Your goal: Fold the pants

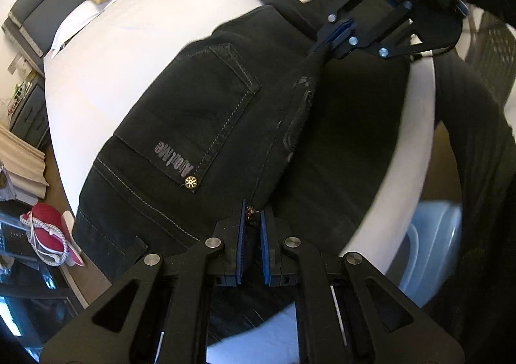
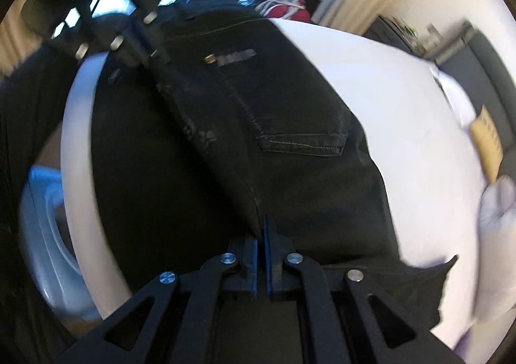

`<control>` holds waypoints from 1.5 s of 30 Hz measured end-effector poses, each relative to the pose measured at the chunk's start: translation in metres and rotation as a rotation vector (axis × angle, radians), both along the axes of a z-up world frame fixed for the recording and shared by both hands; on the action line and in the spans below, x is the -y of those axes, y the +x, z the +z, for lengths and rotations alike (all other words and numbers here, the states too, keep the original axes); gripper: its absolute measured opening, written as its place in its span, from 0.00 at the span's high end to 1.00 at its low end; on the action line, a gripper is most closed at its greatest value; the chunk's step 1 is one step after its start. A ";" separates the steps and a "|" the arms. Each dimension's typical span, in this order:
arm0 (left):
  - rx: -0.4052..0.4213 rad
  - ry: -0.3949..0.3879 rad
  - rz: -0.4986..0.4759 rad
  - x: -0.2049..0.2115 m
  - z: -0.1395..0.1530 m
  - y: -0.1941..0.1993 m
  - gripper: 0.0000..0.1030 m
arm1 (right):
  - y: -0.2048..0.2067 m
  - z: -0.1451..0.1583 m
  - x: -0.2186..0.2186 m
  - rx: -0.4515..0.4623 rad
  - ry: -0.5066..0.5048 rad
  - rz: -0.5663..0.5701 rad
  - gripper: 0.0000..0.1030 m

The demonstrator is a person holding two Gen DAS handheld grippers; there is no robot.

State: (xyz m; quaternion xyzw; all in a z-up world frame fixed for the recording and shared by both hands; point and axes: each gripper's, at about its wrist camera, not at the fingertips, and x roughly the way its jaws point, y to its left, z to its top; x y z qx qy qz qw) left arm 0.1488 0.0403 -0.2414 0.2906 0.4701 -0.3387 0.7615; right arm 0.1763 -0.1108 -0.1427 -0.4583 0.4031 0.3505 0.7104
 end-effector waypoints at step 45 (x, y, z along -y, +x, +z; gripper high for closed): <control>-0.055 -0.094 0.140 -0.052 0.073 -0.007 0.84 | -0.081 -0.058 -0.051 0.237 -0.158 -0.077 0.93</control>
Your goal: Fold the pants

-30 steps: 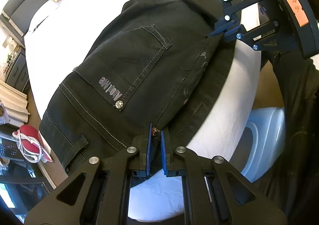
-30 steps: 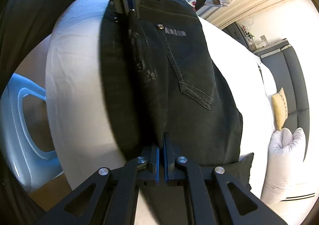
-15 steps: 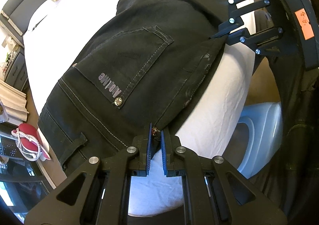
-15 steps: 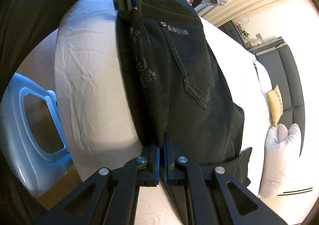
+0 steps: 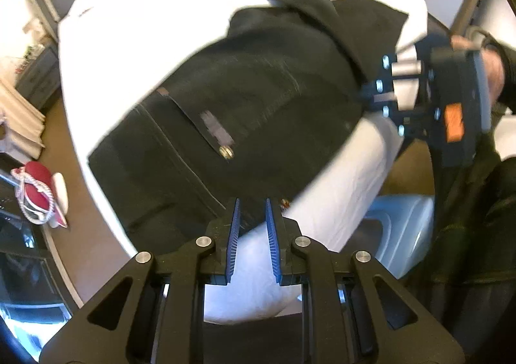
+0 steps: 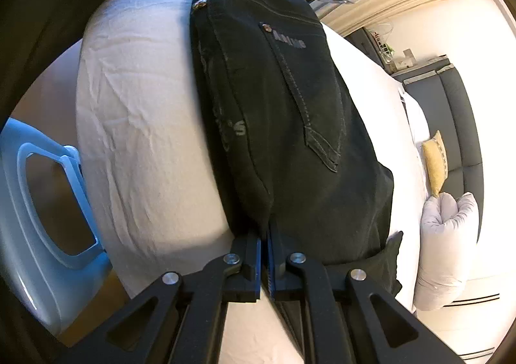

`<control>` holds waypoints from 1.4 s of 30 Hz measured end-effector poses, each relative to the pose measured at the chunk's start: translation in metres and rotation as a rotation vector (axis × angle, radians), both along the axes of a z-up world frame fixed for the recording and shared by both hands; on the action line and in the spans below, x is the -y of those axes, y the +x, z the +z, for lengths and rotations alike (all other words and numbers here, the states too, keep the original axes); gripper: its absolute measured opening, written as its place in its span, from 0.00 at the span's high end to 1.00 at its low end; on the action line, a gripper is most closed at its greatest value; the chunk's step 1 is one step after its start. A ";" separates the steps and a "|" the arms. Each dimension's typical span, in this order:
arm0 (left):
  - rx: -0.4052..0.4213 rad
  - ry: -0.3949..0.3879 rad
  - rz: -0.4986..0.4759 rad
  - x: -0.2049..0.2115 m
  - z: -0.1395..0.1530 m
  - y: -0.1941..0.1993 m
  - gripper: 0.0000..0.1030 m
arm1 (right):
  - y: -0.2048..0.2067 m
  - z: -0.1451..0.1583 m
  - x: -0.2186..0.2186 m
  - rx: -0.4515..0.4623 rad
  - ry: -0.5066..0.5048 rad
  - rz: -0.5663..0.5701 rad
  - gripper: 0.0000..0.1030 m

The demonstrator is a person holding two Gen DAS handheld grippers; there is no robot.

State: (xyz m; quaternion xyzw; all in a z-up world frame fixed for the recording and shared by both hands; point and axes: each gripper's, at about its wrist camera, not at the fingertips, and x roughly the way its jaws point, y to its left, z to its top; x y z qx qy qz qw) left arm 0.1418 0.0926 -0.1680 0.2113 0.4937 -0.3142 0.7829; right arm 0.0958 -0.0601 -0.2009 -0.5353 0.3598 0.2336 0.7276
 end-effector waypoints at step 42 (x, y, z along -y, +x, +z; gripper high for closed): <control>-0.154 -0.265 0.346 0.050 -0.069 0.066 0.85 | 0.360 0.051 0.250 -0.025 0.710 -1.292 0.33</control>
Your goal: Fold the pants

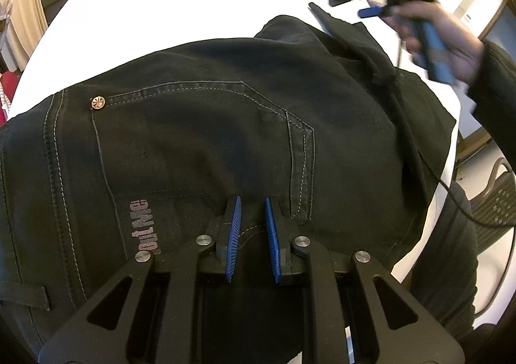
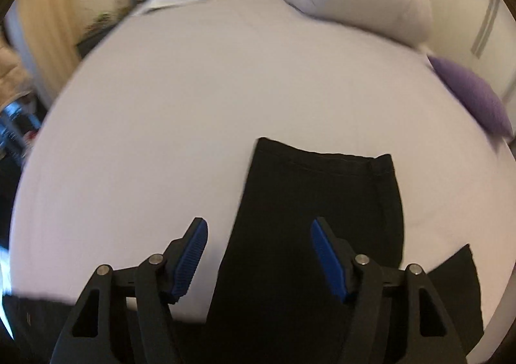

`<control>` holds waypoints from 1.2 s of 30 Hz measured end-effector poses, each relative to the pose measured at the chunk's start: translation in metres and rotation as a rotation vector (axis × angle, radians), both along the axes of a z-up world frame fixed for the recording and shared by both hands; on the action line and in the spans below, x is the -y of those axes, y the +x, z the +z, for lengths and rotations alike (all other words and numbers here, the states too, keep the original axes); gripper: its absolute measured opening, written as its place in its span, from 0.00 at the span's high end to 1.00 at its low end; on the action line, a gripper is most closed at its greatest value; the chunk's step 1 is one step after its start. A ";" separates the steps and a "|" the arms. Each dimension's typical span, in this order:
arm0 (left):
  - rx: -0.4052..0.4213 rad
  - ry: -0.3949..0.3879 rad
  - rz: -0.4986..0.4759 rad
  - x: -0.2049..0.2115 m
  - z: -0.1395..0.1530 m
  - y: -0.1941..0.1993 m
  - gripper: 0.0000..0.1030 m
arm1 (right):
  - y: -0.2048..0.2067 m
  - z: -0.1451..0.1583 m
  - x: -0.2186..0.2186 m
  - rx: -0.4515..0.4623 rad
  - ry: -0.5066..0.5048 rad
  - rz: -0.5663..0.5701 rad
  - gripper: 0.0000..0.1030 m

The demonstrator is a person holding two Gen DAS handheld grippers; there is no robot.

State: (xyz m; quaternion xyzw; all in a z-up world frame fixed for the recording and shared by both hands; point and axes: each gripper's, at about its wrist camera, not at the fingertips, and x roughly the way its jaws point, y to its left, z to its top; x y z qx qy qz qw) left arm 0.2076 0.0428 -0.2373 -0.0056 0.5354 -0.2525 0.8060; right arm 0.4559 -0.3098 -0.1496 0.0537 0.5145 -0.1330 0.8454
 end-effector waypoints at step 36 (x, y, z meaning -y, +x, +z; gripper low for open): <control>0.034 0.136 -0.020 0.041 0.002 -0.005 0.85 | -0.347 -0.052 0.248 0.511 0.706 -0.808 0.91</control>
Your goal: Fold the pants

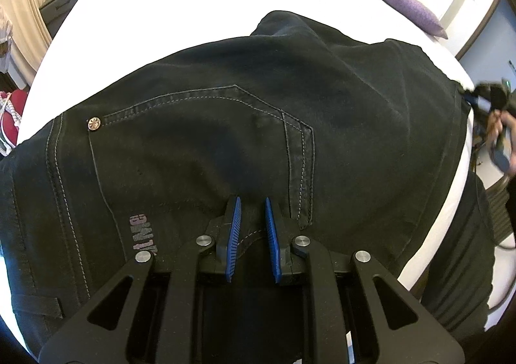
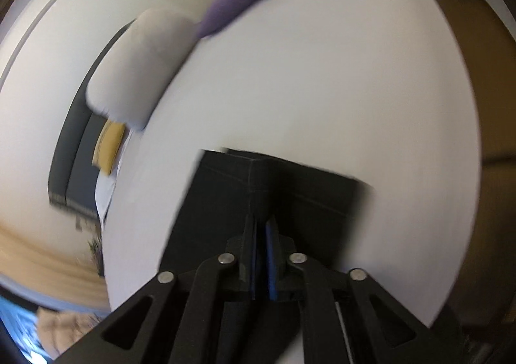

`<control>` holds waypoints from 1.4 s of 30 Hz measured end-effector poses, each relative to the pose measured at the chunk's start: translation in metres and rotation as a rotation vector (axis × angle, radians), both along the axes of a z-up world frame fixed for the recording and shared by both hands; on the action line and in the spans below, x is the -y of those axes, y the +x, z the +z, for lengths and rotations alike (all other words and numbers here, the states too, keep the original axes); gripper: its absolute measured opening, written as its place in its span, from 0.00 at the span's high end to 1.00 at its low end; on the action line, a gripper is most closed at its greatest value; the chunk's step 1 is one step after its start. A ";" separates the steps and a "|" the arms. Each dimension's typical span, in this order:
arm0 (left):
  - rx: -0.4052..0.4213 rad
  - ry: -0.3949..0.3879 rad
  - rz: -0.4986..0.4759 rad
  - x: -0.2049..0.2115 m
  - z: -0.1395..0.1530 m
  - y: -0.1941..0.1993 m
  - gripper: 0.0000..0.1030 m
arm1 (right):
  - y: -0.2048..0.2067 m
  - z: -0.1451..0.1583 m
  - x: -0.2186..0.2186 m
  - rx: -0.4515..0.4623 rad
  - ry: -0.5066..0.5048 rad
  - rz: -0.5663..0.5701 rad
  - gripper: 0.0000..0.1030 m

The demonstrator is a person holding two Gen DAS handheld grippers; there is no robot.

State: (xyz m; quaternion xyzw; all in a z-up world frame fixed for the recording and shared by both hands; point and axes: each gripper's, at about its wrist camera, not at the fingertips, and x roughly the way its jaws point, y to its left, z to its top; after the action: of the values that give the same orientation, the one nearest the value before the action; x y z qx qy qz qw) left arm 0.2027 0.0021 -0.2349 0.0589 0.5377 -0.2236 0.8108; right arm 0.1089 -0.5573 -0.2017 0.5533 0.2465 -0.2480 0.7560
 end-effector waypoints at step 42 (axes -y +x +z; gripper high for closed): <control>-0.003 0.068 -0.003 0.038 0.009 -0.002 0.85 | -0.015 -0.012 0.035 -0.016 0.103 -0.052 0.98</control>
State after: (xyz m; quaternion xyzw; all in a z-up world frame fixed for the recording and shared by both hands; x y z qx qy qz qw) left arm 0.2004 -0.0360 -0.2261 0.0870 0.5462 -0.2063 0.8072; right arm 0.0940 -0.5927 -0.2142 0.5959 0.2505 -0.2588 0.7177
